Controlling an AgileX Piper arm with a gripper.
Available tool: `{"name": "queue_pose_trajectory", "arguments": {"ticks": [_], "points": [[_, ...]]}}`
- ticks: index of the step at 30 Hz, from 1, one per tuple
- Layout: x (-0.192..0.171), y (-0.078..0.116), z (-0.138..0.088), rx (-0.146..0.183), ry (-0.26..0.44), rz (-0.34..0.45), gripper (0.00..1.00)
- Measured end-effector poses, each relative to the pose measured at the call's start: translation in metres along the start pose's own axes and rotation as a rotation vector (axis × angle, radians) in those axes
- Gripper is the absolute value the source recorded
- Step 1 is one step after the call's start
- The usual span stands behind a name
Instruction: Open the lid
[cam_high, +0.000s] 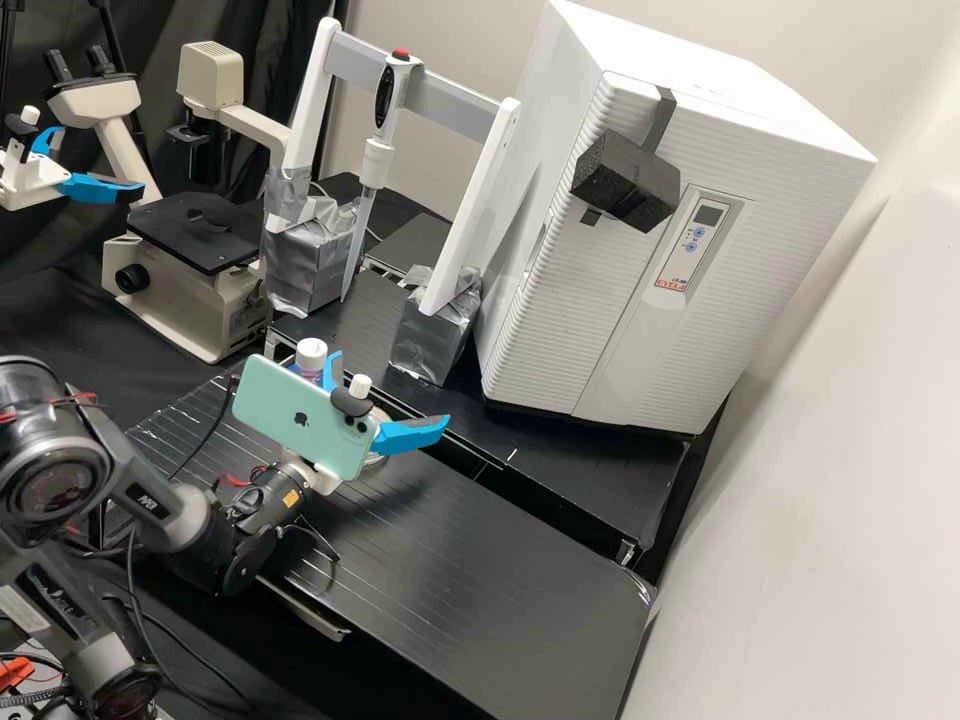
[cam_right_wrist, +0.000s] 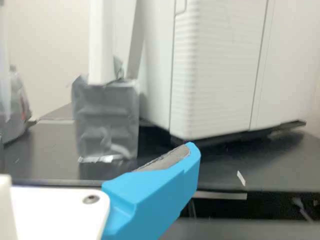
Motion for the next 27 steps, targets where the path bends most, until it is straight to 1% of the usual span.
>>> {"name": "queue_pose_trajectory", "arguments": {"ticks": [4,7,11,13,20,24,27], "points": [[-0.011,-0.003,0.004,-0.013,-0.026,-0.016,1.0],[-0.013,-0.001,0.005,-0.027,-0.026,-0.011,1.0],[-0.014,0.0,0.004,-0.035,-0.021,-0.007,1.0],[-0.014,0.0,0.004,-0.035,-0.019,-0.01,1.0],[-0.012,-0.008,-0.001,-0.032,0.016,-0.06,1.0],[-0.011,-0.012,0.0,-0.045,0.012,-0.081,1.0],[-0.01,-0.013,0.002,-0.041,0.006,-0.087,1.0]]}}
